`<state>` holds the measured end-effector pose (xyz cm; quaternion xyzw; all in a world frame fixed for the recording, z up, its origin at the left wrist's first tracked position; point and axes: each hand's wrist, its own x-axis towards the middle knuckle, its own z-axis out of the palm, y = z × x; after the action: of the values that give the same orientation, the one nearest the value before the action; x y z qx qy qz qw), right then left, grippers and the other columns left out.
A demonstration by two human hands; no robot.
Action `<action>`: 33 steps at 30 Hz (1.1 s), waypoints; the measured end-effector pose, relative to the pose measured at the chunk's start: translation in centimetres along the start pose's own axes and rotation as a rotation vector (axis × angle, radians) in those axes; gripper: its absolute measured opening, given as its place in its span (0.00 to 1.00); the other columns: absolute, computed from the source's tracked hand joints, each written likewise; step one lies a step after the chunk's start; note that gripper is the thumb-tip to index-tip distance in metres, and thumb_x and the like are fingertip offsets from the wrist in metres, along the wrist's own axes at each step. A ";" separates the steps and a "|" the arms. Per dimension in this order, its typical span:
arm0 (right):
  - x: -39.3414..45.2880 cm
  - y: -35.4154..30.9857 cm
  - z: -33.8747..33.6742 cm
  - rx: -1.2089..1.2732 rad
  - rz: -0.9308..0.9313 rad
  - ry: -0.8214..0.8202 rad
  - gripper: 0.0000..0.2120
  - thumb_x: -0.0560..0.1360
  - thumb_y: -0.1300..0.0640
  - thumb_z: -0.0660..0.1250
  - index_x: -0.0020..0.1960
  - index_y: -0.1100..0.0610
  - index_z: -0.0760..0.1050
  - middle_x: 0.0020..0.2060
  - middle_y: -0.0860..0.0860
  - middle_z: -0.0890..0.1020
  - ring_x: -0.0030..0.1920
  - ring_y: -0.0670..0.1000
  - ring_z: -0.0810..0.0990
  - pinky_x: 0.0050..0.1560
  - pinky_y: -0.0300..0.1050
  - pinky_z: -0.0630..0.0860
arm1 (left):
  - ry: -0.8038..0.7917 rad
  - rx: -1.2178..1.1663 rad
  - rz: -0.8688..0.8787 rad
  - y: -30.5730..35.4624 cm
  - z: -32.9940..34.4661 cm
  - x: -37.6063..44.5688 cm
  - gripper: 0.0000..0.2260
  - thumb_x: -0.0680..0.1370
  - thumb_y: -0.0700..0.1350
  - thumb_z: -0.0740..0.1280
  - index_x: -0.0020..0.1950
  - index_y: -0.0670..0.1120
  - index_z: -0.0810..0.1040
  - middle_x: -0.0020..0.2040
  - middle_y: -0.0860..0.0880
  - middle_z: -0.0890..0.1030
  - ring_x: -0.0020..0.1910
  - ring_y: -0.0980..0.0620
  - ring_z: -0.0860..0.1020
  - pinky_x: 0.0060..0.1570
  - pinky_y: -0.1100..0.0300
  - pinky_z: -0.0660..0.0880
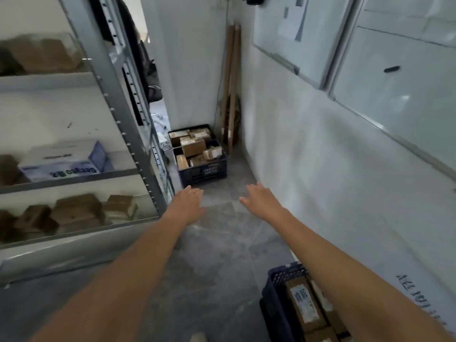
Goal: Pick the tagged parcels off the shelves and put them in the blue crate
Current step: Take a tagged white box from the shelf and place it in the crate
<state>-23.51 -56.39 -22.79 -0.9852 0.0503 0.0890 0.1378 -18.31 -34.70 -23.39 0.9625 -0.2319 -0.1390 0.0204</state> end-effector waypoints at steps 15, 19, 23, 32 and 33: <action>9.4 -34.1 3.3 -0.119 -0.522 -0.105 0.22 0.80 0.45 0.59 0.64 0.62 0.71 0.61 0.60 0.75 0.65 0.60 0.70 0.65 0.55 0.68 | 0.253 -0.004 -0.465 -31.7 -2.9 -15.7 0.20 0.80 0.47 0.60 0.71 0.45 0.68 0.69 0.46 0.72 0.71 0.46 0.68 0.72 0.52 0.63; 10.9 -41.1 5.3 -0.154 -0.593 -0.088 0.20 0.79 0.45 0.60 0.60 0.61 0.73 0.58 0.59 0.77 0.61 0.58 0.72 0.61 0.53 0.68 | 0.249 0.010 -0.546 -38.5 -3.1 -18.1 0.21 0.79 0.45 0.61 0.72 0.44 0.66 0.71 0.46 0.71 0.72 0.47 0.65 0.72 0.50 0.62; 12.6 -46.8 6.8 -0.137 -0.632 -0.114 0.20 0.78 0.45 0.62 0.57 0.61 0.73 0.56 0.59 0.77 0.61 0.59 0.73 0.58 0.52 0.70 | 0.258 -0.028 -0.595 -43.5 -3.2 -19.4 0.21 0.81 0.49 0.58 0.73 0.45 0.65 0.72 0.47 0.69 0.75 0.47 0.62 0.74 0.49 0.59; 19.4 -58.6 9.0 -0.136 -0.801 -0.147 0.20 0.78 0.45 0.63 0.60 0.60 0.72 0.60 0.58 0.75 0.62 0.58 0.73 0.61 0.52 0.69 | 0.311 -0.065 -0.778 -53.6 -3.5 -19.2 0.23 0.81 0.51 0.58 0.75 0.45 0.64 0.75 0.47 0.65 0.76 0.48 0.59 0.75 0.50 0.54; 20.4 -59.8 9.2 -0.126 -0.809 -0.153 0.20 0.78 0.45 0.63 0.60 0.60 0.72 0.62 0.59 0.74 0.63 0.59 0.72 0.61 0.52 0.69 | 0.313 -0.063 -0.793 -54.8 -3.6 -19.1 0.23 0.81 0.51 0.57 0.74 0.45 0.65 0.75 0.47 0.66 0.76 0.48 0.59 0.75 0.51 0.55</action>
<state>2.35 1.90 -19.64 -0.9225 -0.3568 0.1036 0.1043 -9.49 22.70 -20.63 0.9856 0.1662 0.0047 0.0297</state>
